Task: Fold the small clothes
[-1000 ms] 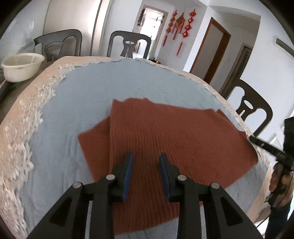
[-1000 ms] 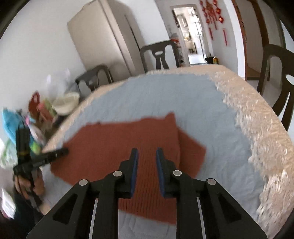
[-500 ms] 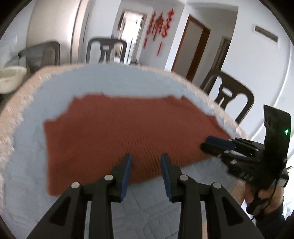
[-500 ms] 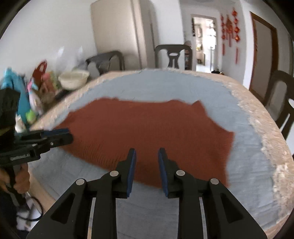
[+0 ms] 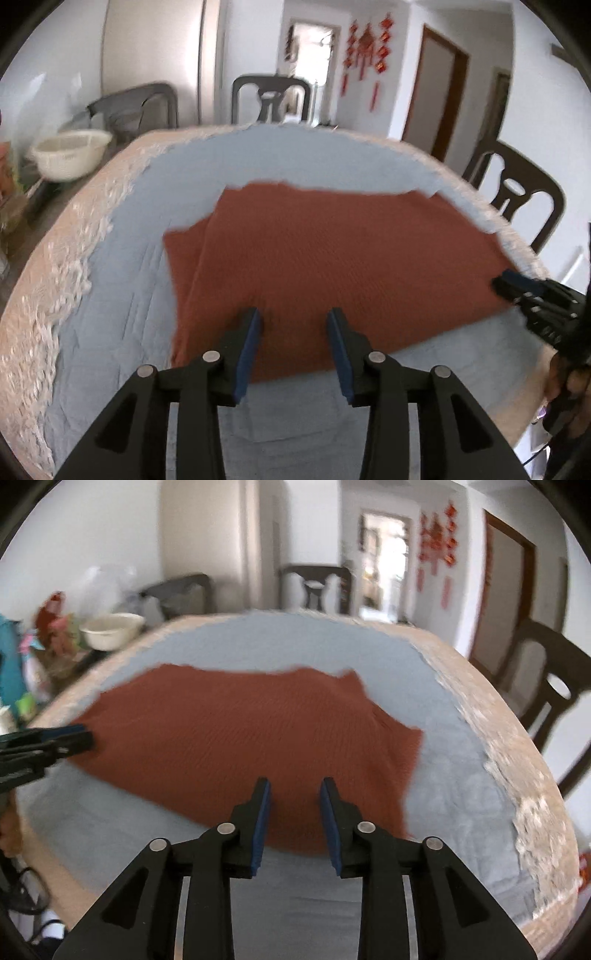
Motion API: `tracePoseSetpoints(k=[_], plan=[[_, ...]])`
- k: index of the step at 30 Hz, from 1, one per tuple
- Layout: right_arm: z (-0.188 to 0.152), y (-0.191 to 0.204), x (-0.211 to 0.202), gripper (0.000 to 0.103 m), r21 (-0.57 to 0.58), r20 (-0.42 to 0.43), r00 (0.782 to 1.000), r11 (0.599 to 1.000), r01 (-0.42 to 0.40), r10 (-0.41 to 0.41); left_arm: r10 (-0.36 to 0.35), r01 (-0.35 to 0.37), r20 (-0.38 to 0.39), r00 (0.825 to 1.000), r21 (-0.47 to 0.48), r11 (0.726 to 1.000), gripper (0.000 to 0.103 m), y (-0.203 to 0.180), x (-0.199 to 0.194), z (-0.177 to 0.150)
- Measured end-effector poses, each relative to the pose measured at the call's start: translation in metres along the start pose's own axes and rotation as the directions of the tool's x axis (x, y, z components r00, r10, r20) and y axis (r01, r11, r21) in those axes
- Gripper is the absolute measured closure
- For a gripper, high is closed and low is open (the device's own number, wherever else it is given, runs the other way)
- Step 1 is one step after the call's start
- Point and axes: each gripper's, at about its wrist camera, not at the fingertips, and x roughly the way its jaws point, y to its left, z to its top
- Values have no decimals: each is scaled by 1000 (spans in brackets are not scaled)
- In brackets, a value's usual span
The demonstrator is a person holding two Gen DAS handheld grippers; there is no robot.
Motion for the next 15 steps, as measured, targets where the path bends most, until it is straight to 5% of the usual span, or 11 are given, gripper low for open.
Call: tracePoseSetpoints(k=[15], plan=[[0,4,1,70,1,9,1000,1000,0,0,-5,5,38,999,-4,1000,62,-1,-1,-7]])
